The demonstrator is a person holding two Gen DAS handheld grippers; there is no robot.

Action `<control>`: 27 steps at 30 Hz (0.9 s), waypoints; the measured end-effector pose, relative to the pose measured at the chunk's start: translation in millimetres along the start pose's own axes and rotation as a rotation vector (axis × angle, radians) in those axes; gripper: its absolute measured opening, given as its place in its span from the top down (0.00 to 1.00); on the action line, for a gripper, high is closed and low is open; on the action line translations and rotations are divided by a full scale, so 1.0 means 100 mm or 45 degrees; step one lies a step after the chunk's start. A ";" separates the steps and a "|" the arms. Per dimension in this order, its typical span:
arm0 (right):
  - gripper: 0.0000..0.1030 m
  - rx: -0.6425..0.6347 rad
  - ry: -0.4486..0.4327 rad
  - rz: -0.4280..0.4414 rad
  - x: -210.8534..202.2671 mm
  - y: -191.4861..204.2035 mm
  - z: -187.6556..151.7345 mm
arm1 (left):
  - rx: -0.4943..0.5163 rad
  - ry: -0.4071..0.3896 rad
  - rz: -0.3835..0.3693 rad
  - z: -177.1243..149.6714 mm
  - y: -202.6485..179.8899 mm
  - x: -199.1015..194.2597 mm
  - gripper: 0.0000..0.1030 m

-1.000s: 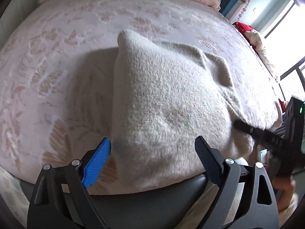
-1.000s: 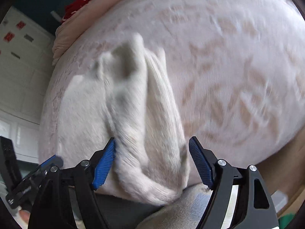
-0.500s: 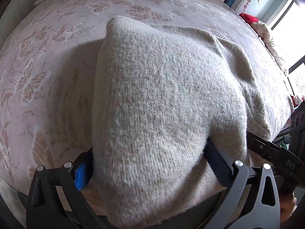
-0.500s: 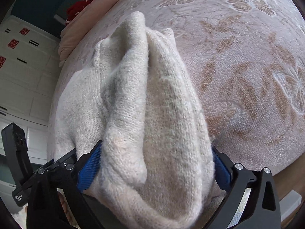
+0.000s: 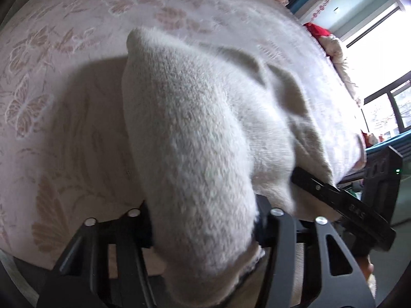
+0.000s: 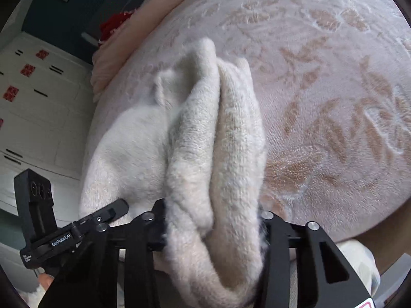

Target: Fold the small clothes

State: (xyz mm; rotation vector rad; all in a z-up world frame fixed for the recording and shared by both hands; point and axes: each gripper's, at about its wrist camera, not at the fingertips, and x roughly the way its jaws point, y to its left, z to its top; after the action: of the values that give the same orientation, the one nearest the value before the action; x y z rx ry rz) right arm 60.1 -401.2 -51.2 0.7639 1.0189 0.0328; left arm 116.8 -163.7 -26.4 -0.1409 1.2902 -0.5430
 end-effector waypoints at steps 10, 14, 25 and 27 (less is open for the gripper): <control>0.67 -0.166 -0.130 0.026 -0.91 0.57 -0.15 | 0.084 -0.116 -0.108 -0.16 -0.32 -0.86 0.55; 0.67 -0.211 -0.218 0.055 -1.27 0.78 -0.23 | 0.158 -0.215 -0.138 -0.20 -0.47 -1.25 0.55; 0.67 -0.491 -0.578 0.147 -2.22 1.90 -0.23 | 0.356 -0.609 -0.171 -0.18 -0.68 -2.54 0.54; 0.67 -0.553 -0.642 0.168 -2.37 2.14 -0.24 | 0.393 -0.684 -0.177 -0.16 -0.67 -2.81 0.54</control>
State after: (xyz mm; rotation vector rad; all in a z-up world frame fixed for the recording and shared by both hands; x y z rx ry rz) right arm -21.2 -315.0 246.4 0.4064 0.4546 0.1619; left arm 33.6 -90.3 240.5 -0.1090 0.6680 -0.7562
